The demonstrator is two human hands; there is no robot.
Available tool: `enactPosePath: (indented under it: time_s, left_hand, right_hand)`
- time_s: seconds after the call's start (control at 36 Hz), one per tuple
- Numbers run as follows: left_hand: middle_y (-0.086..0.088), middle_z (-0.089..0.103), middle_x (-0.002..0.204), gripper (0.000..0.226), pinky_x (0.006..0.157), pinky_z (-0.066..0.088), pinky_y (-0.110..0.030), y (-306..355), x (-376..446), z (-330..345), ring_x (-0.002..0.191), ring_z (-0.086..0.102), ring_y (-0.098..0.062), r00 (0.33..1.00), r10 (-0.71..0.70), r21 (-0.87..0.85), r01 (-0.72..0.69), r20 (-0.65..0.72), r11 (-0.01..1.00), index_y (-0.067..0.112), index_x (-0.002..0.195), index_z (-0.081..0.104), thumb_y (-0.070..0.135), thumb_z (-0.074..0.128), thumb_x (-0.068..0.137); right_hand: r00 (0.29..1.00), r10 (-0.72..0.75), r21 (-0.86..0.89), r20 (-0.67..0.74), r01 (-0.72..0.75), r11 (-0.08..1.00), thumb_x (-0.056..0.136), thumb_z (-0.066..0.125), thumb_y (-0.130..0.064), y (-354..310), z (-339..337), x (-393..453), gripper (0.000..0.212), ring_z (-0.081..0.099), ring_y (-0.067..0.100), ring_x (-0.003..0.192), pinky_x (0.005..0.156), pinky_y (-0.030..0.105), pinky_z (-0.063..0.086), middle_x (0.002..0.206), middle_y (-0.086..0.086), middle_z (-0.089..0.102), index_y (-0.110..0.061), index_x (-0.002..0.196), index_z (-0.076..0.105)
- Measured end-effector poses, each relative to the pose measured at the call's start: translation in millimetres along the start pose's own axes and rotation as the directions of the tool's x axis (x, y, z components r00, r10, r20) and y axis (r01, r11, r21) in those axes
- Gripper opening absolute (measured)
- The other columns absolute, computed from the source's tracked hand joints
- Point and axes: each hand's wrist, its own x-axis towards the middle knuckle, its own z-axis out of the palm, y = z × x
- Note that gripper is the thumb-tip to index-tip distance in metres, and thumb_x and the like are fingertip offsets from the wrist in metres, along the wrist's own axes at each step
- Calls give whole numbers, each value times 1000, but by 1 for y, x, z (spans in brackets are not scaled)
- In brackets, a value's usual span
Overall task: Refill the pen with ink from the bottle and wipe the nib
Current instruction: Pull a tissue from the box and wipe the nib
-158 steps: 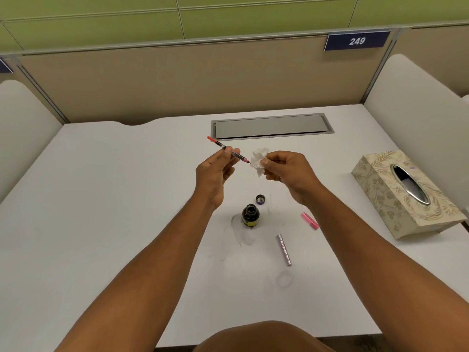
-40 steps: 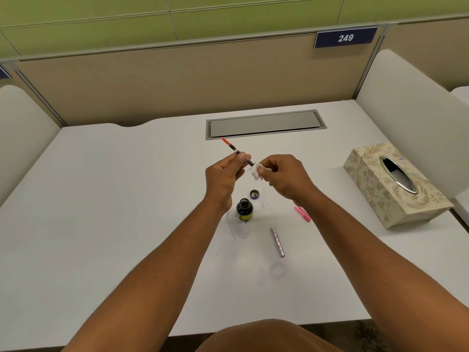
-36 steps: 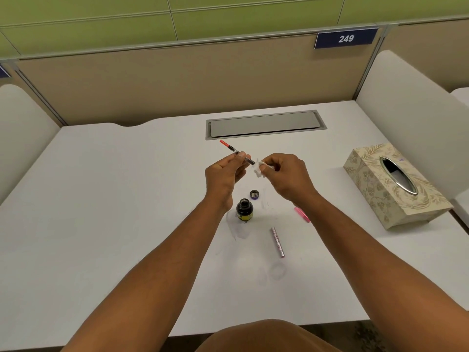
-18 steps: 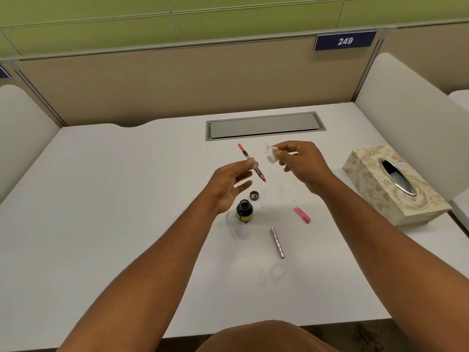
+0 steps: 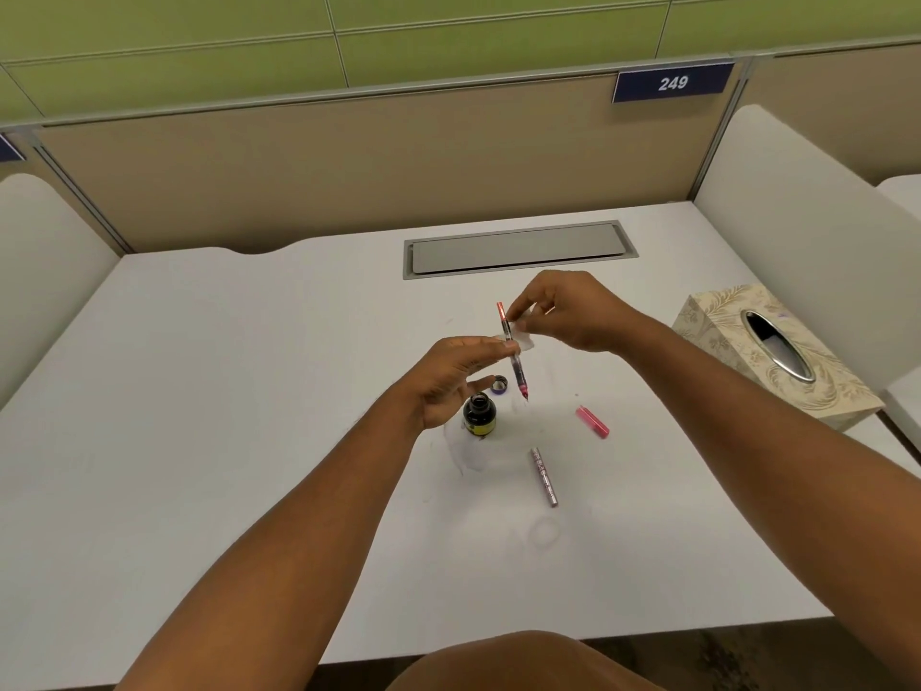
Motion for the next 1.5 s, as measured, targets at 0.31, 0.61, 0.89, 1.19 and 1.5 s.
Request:
enactPosePath:
  time_s: [0.31,0.61,0.89,1.19,1.5]
  left_hand:
    - [-3,72,122,32,105,48,-45,2,-8,3,123,60,-30,999,-26,28,25,40,999,7,121,70,22,68,92]
    - [-5,67,129,26,113,36,-54,1,-11,-6,128,52,-27,997,-78,23,77,4,997,14,105,77,26,75,82]
    - [-6,70,125,31,102,45,-43,4,-14,-1,127,58,-30,994,-66,141,53,86,989,5,119,71,19,70,91]
    - [-2,72,122,27,103,46,-43,5,-12,-3,122,61,-29,993,-74,146,61,90,987,10,117,72,24,66,94]
    - [-4,63,134,22,100,48,-43,0,-9,-3,130,49,-27,1000,-3,-73,1,-24,997,16,110,75,24,70,90]
  right_hand:
    - [998,-51,234,-22,54,971,90,68,-13,0,5,-7,27,66,9,95,77,15,52,106,-7,68,-22,115,64]
    - [994,-101,160,29,95,983,91,68,-15,1,9,-13,34,66,9,90,83,28,57,101,-12,68,-28,119,55]
    - [995,-93,343,-24,95,934,90,67,-9,-5,15,-13,35,70,12,90,81,22,57,107,-4,71,-24,119,55]
    - [998,-16,333,-54,33,942,90,68,-14,2,17,-8,30,68,9,91,82,23,56,103,-6,69,-20,120,66]
    - [970,24,308,-241,53,950,85,75,-30,10,26,-7,15,63,0,77,66,12,51,89,-16,68,-23,99,73]
